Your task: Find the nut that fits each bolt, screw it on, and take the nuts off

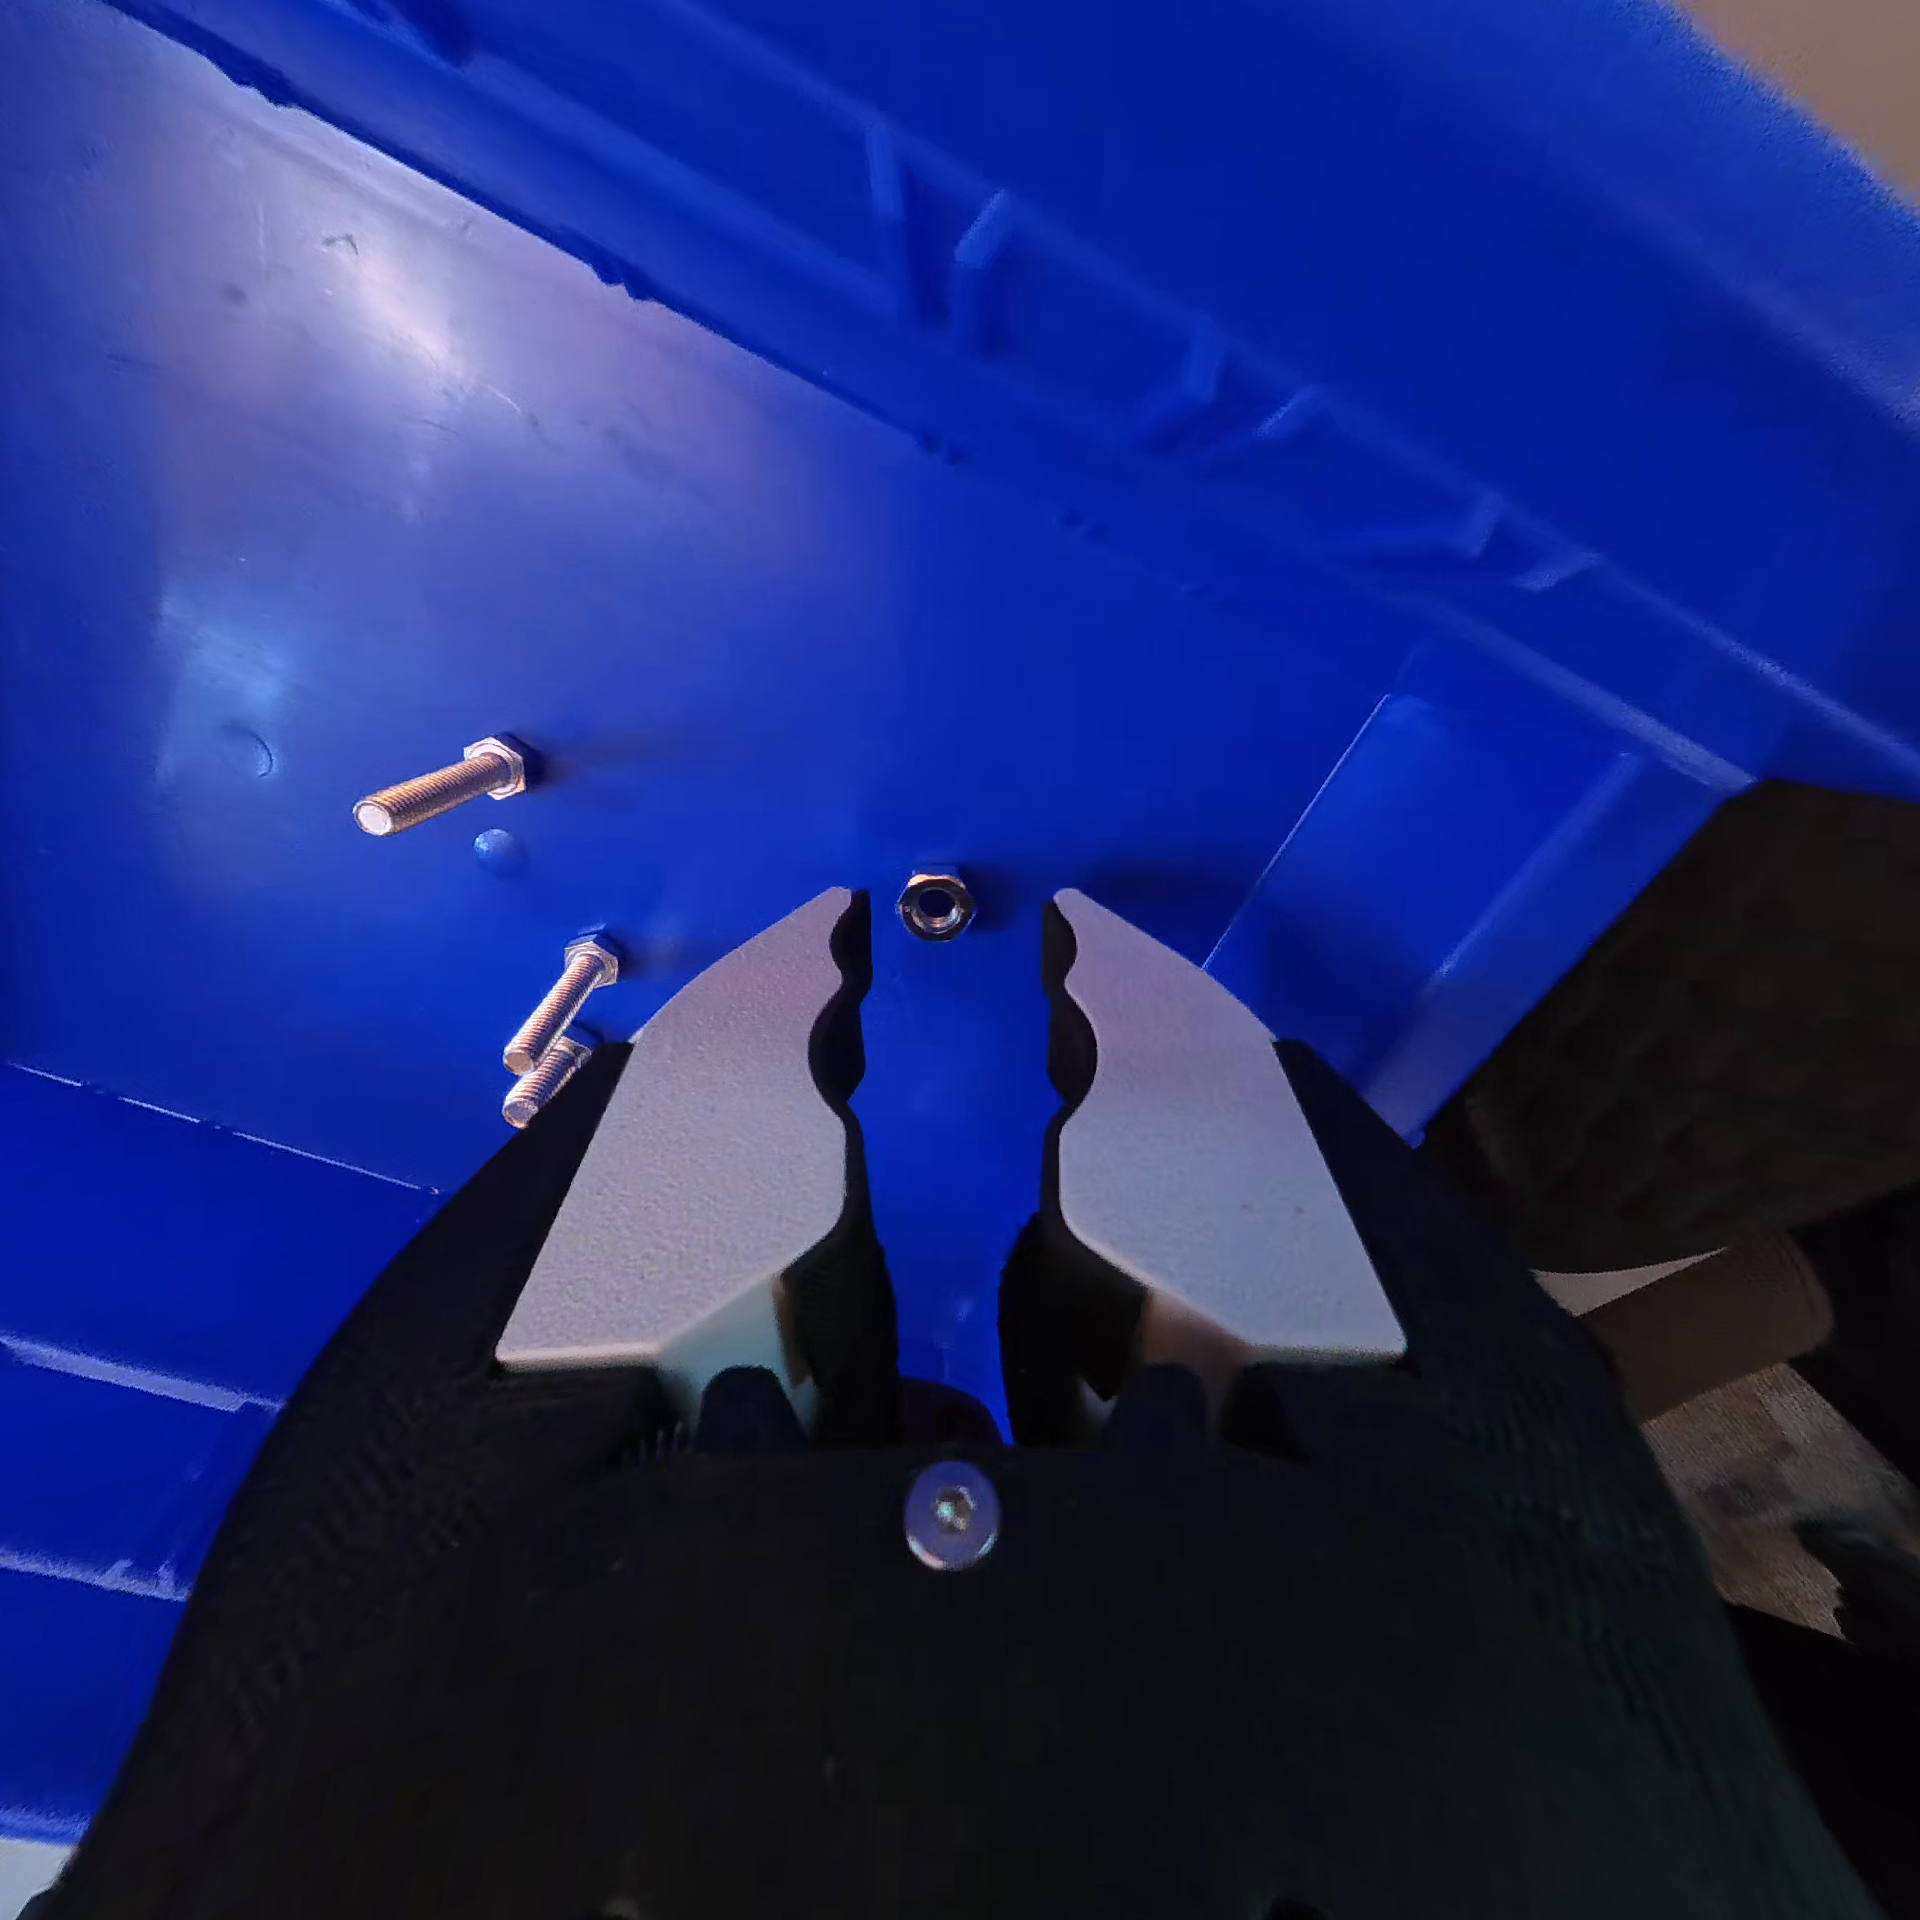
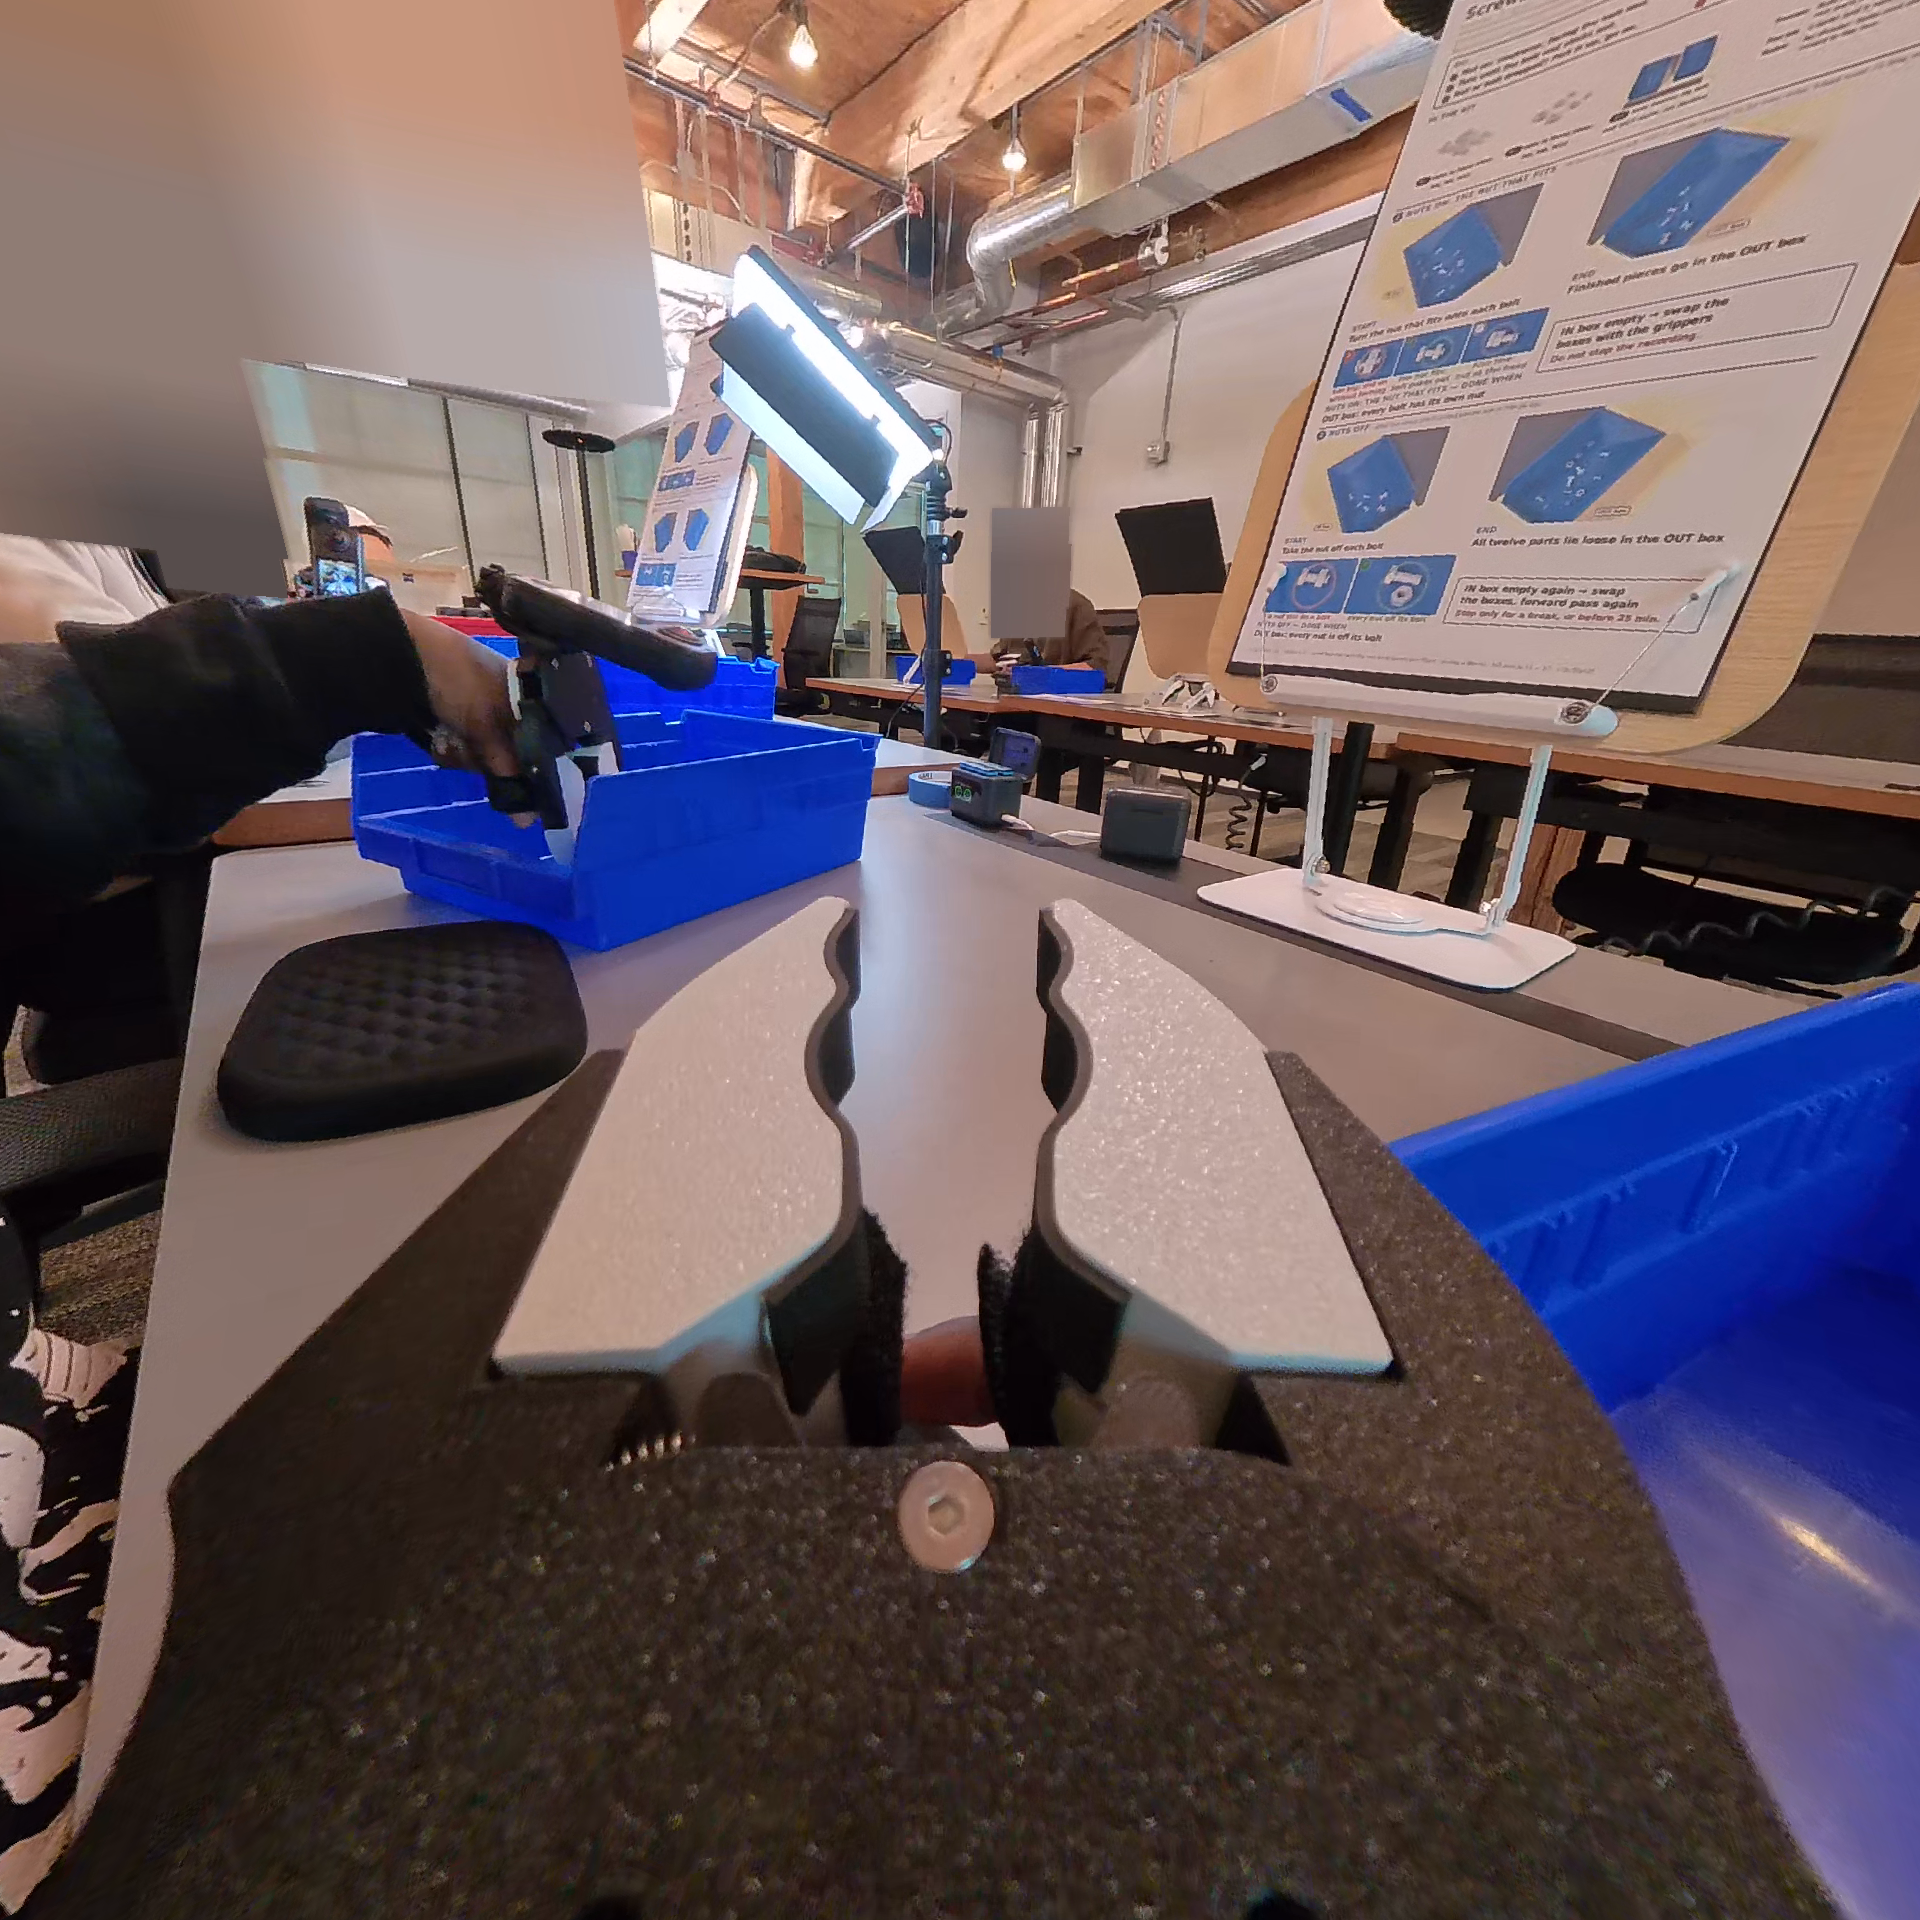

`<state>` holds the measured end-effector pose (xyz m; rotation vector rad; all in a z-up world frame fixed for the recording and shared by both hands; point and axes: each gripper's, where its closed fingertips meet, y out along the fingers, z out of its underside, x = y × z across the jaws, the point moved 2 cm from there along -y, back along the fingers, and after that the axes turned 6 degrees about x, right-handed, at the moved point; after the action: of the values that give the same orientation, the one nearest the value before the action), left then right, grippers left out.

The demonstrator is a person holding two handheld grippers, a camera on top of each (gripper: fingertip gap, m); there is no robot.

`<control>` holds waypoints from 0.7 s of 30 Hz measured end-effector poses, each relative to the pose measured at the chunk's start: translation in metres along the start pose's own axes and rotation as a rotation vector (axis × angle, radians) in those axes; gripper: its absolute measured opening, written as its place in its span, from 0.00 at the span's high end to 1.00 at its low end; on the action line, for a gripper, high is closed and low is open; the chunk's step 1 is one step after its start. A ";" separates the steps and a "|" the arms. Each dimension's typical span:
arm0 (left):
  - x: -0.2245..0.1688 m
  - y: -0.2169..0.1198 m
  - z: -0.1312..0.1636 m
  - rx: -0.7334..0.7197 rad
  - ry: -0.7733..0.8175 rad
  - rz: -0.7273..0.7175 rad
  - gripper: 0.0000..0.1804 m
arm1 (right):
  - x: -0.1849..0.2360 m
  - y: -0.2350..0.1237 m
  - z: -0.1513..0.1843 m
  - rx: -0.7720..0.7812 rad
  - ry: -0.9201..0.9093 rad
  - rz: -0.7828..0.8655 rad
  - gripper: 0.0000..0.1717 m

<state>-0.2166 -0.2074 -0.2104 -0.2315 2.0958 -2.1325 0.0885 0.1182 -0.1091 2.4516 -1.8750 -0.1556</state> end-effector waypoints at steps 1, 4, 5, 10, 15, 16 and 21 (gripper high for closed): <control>0.001 0.000 0.000 0.001 -0.001 -0.001 0.83 | 0.000 0.000 0.000 0.001 0.001 0.000 0.81; 0.003 0.004 0.002 0.017 -0.008 0.005 0.83 | 0.000 0.000 0.000 0.000 0.001 0.000 0.81; 0.005 0.007 0.003 0.025 -0.013 0.006 0.83 | 0.000 0.000 0.000 0.000 0.001 0.000 0.81; 0.004 0.007 0.002 -0.007 -0.020 0.042 0.91 | 0.000 0.000 0.000 -0.001 0.001 0.001 0.81; -0.004 -0.017 0.005 -0.058 -0.008 -0.003 0.91 | 0.000 0.000 0.000 -0.003 0.000 0.001 0.81; -0.010 -0.030 0.003 -0.093 0.006 -0.027 0.91 | 0.000 0.000 0.000 -0.002 0.000 0.001 0.81; -0.079 -0.105 -0.022 -0.333 0.216 -0.118 0.91 | 0.001 0.000 0.001 0.004 -0.007 0.002 0.81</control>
<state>-0.1434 -0.1679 -0.1064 -0.1700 2.6210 -1.9308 0.0882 0.1175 -0.1100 2.4548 -1.8820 -0.1615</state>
